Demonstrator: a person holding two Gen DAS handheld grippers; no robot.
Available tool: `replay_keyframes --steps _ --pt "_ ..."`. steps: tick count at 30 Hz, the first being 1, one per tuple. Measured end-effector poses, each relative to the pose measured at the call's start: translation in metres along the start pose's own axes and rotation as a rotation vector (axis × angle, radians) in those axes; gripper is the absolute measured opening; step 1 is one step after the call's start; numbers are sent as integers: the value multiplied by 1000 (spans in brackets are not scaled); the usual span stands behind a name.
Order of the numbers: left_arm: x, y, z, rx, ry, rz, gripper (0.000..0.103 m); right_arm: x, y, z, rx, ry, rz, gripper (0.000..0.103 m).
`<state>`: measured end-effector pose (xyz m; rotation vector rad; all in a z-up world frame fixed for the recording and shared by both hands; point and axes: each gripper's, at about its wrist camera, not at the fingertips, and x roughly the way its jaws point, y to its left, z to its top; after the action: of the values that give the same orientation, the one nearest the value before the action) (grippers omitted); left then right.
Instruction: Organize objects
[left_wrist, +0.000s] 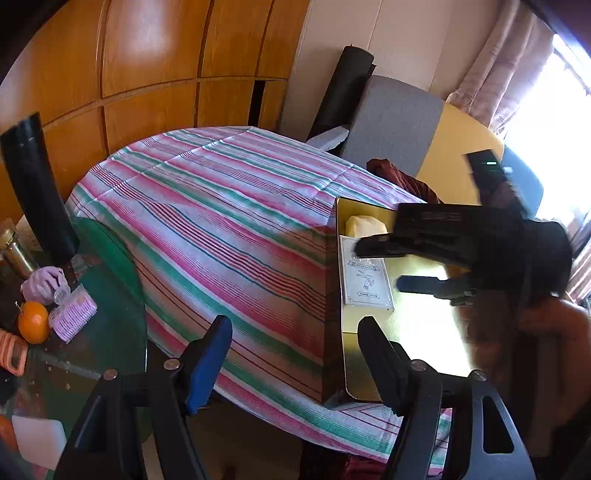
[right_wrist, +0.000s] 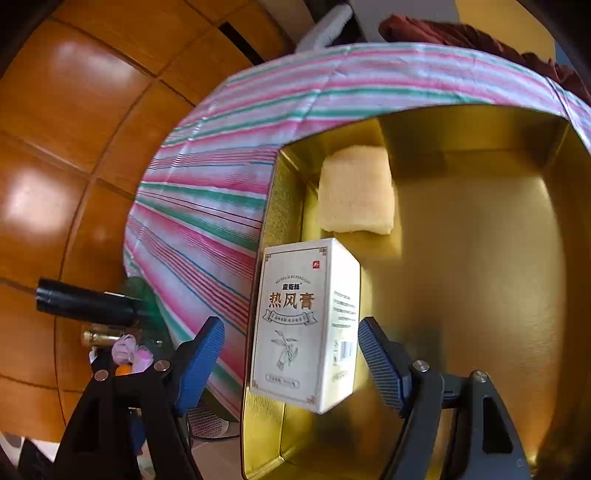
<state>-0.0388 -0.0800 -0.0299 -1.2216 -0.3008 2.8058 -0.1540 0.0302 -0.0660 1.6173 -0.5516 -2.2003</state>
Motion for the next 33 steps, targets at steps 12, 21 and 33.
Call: replay_keyframes --steps 12,21,33 --pt "-1 -24 -9 91 -17 6 71 -115 -60 -49 -183 -194 -117 76" --pt "-4 -83 -6 206 -22 -101 71 -210 -176 -96 -38 -266 -310 76" --pt "-5 -214 -15 454 19 -338 72 -274 -319 -140 159 -30 -641 78"
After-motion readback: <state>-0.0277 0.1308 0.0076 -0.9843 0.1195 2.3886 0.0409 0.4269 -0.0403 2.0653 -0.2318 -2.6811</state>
